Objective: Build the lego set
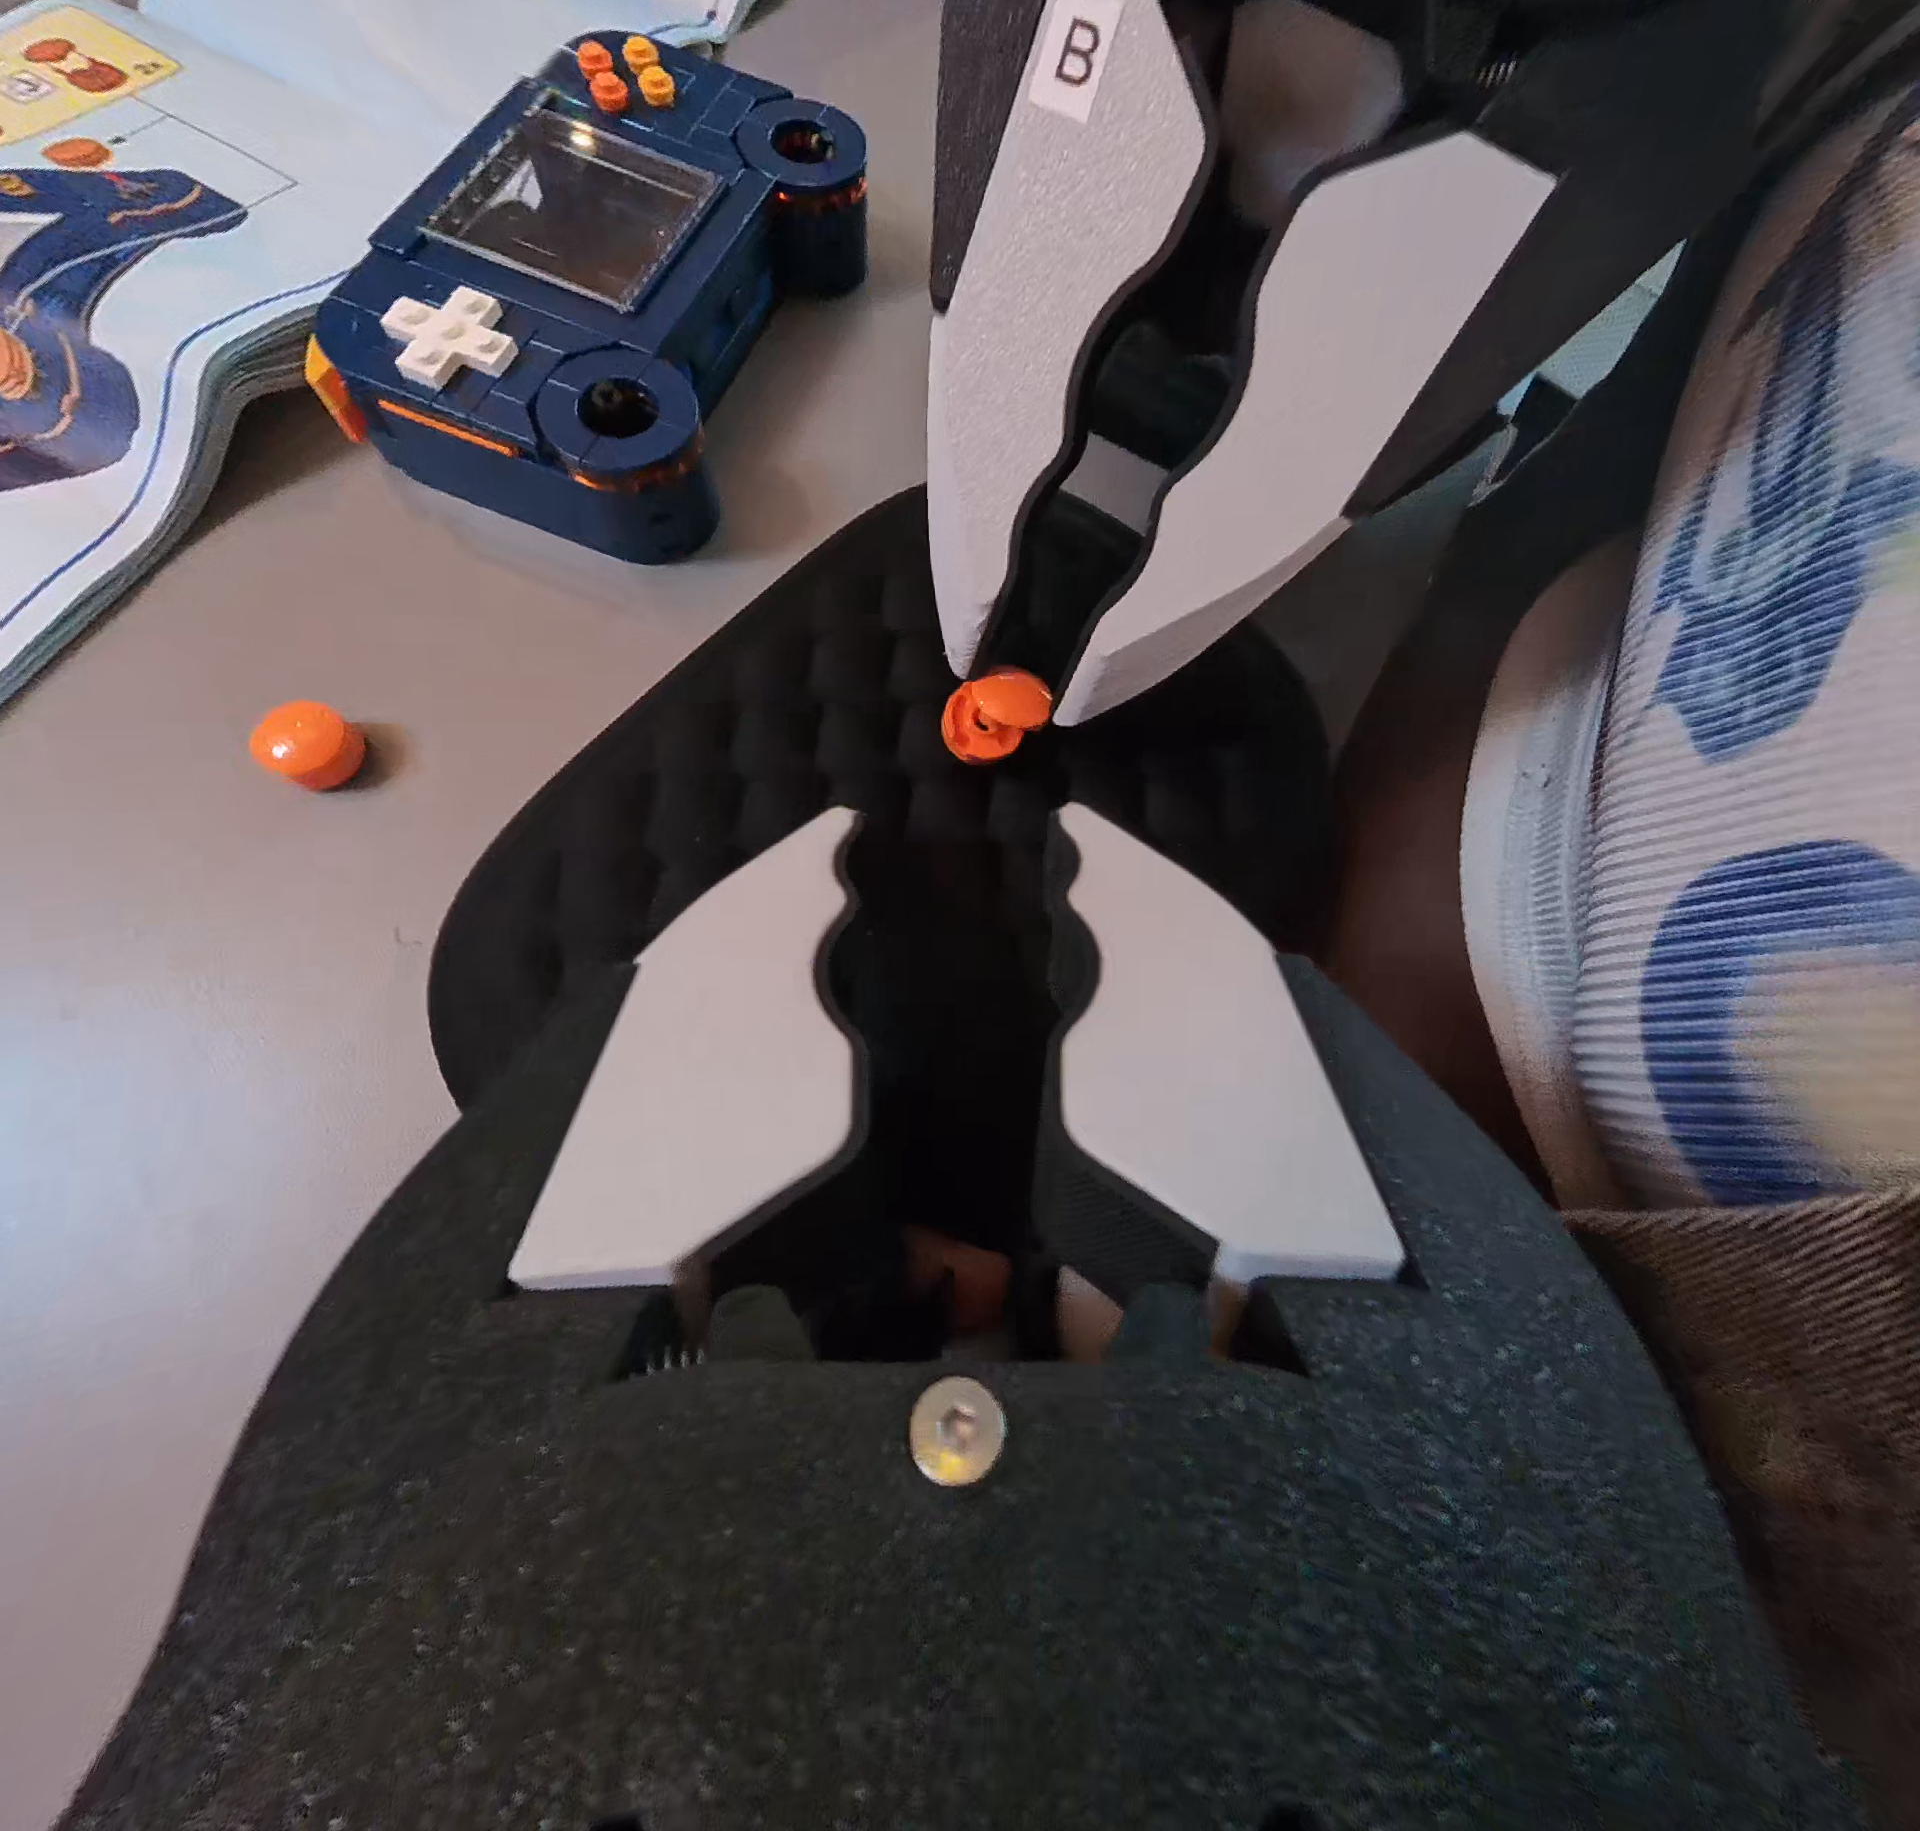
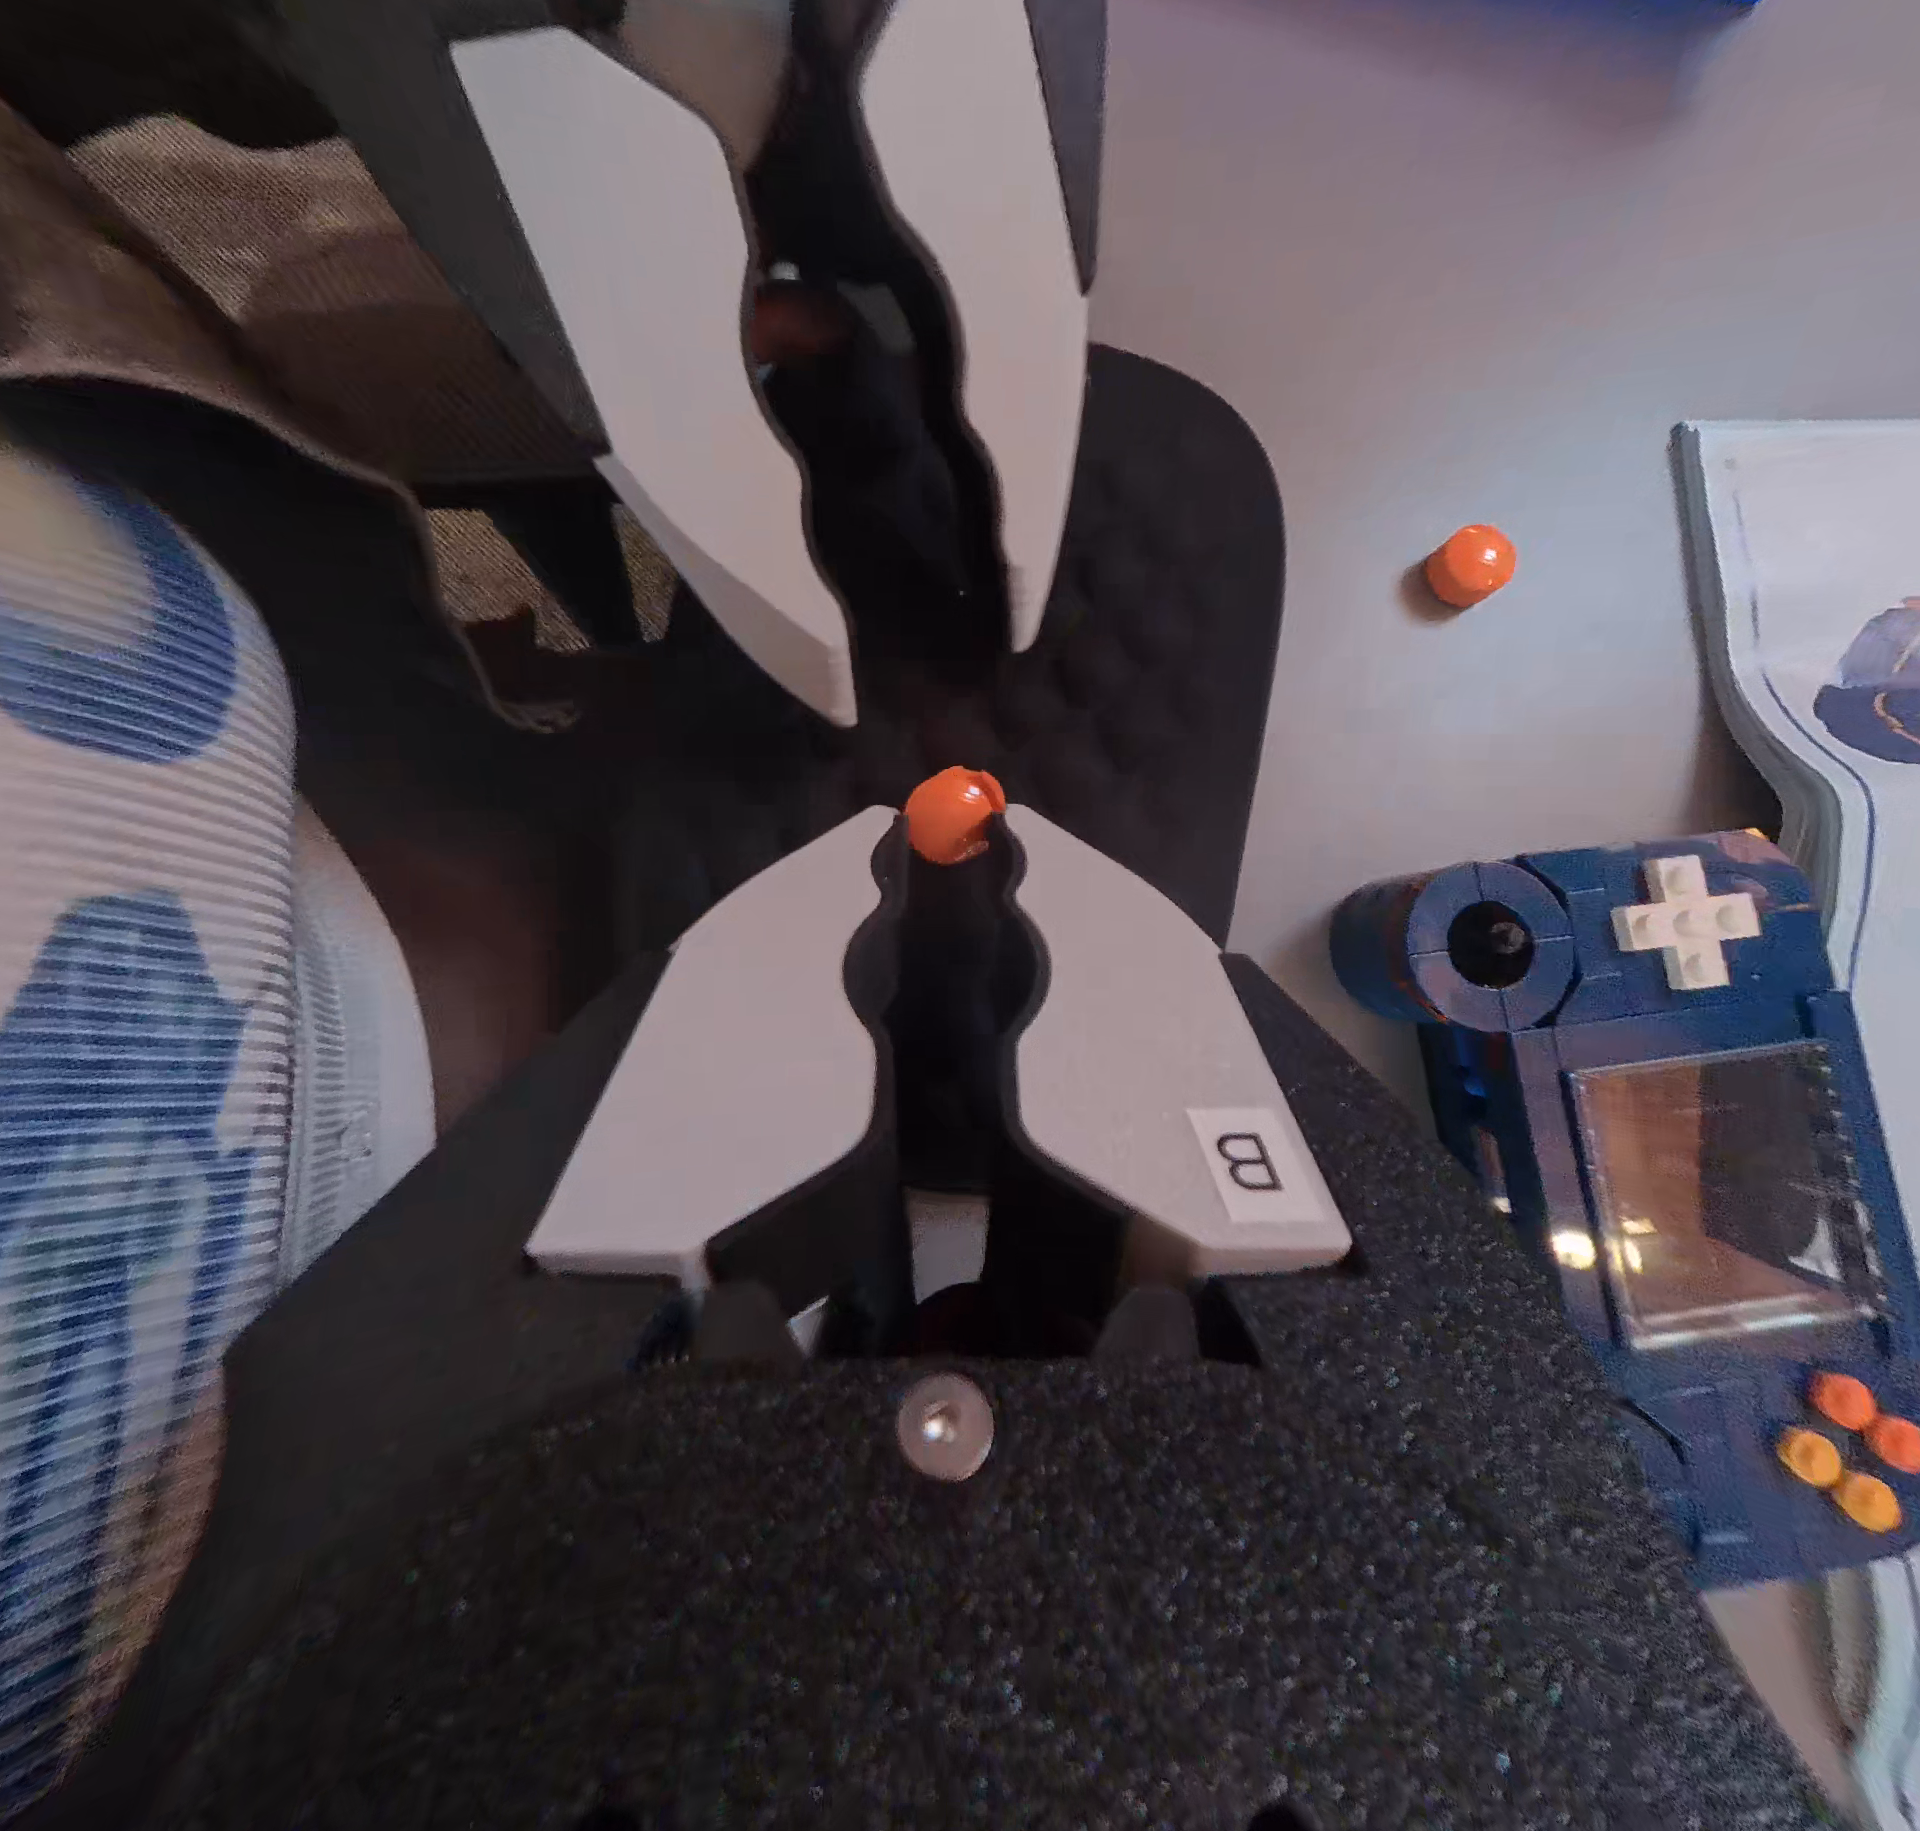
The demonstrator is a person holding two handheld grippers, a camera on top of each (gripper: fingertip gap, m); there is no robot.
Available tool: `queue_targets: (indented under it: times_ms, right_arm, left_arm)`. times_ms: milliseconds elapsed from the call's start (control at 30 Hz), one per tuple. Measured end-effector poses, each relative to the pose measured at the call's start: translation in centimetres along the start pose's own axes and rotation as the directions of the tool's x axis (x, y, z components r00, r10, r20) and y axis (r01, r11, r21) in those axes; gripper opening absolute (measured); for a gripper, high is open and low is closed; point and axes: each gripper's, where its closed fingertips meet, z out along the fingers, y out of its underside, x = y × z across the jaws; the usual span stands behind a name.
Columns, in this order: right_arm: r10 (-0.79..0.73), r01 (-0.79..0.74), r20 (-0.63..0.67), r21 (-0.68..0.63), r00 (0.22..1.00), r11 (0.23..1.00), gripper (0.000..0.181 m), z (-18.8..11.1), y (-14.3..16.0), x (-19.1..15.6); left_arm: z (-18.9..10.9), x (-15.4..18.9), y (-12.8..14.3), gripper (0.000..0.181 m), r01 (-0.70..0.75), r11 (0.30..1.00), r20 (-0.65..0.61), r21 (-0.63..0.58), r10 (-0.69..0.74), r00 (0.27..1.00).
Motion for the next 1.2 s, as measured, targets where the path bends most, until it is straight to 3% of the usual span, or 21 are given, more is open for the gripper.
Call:
queue_targets:
  times_ms: [67,167,333,900,1067,1200]
  right_arm:
    - [-0.010,0.009,-0.024,-0.046,1.000,0.999,0.014,0.0,0.0,0.1]
    - [-0.014,0.010,-0.033,-0.104,0.999,0.994,0.014,-0.1,-0.2,0.1]
    - [-0.044,0.030,-0.066,-0.203,0.997,0.979,0.014,0.0,-0.1,0.3]
    - [-0.064,0.054,-0.015,-0.364,0.998,0.930,0.014,1.1,0.9,0.2]
    - [-0.041,0.048,0.026,-0.366,0.999,0.929,0.014,1.6,0.8,0.1]
    - [-0.051,0.059,0.031,-0.445,0.998,0.894,0.015,1.6,1.1,0.1]
  left_arm:
    - [0.0,0.2,0.0,0.016,0.017,0.999,-0.001,0.028,-0.017,1.000]
    - [0.5,0.3,-0.2,0.008,0.041,0.997,-0.006,0.072,-0.040,0.999]
    - [0.8,0.3,-0.6,0.004,0.074,0.991,-0.035,0.111,-0.071,0.997]
    - [0.9,0.4,-0.5,0.003,0.069,0.988,-0.047,0.138,-0.063,0.997]
    - [-0.4,-0.5,0.4,0.004,0.084,0.985,-0.002,0.148,-0.085,0.996]
    - [-1.2,-1.2,1.3,0.003,0.124,0.977,0.005,0.173,-0.127,0.992]
